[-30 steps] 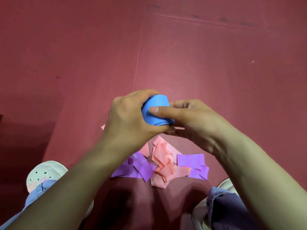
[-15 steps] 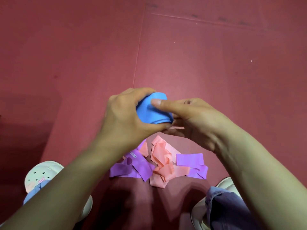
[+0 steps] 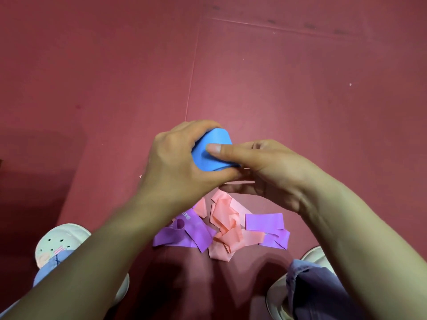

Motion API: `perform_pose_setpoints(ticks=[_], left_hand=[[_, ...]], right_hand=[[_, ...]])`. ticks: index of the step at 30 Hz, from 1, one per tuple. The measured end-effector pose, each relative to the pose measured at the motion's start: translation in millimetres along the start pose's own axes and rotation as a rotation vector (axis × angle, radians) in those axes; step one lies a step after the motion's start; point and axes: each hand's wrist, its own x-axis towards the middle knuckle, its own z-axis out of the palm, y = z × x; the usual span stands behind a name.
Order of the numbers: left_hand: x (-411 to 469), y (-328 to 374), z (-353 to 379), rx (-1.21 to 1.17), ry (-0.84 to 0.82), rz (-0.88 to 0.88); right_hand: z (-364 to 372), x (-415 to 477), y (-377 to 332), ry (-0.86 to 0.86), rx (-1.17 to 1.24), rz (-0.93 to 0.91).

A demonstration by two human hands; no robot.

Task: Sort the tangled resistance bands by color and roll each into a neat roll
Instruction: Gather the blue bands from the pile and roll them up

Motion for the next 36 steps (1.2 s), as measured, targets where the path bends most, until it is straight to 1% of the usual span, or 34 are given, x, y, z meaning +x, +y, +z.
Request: perform_pose_setpoints(ticks=[3, 5, 7, 11, 17, 20, 22, 25, 28, 30, 33, 35, 36], left_hand=[[0, 0, 1, 0.031, 0.006, 0.004], [0, 1, 1, 0.038, -0.026, 0.008], [0, 2, 1, 0.015, -0.057, -0.024], [2, 1, -1, -0.015, -0.049, -0.046], [1, -2, 0, 0.074, 0.011, 0.031], [-1, -2, 1, 0.113, -0.019, 0.051], [-1, -2, 1, 0.077, -0.06, 0.032], [0, -2, 3, -0.035, -0.058, -0.11], [4, -8, 8, -0.174, 0.039, -0.265], [8, -14, 9, -0.283, 0.107, -0.414], [9, -21, 9, -0.408, 0.134, -0.62], [9, -22, 9, -0.482, 0.156, -0.657], [8, -23, 9, -0.481, 0.176, -0.653]], right_hand=[[2, 1, 1, 0.033, 0.018, -0.028], [2, 0, 0, 0.042, 0.047, -0.032], [0, 0, -1, 0.05, 0.081, -0.02], [-2, 0, -1, 0.009, 0.207, -0.012], [1, 1, 1, 0.002, 0.064, -0.069], [2, -1, 0, 0.021, 0.107, -0.096], [1, -2, -1, 0.026, 0.165, -0.091], [-3, -1, -2, 0.074, 0.199, -0.071], [-5, 2, 1, 0.137, 0.168, -0.06], [-6, 4, 2, 0.183, 0.163, -0.054], [-6, 6, 2, 0.221, 0.211, -0.048], [-7, 6, 2, 0.228, 0.246, -0.045], [-7, 6, 2, 0.219, 0.242, -0.051]])
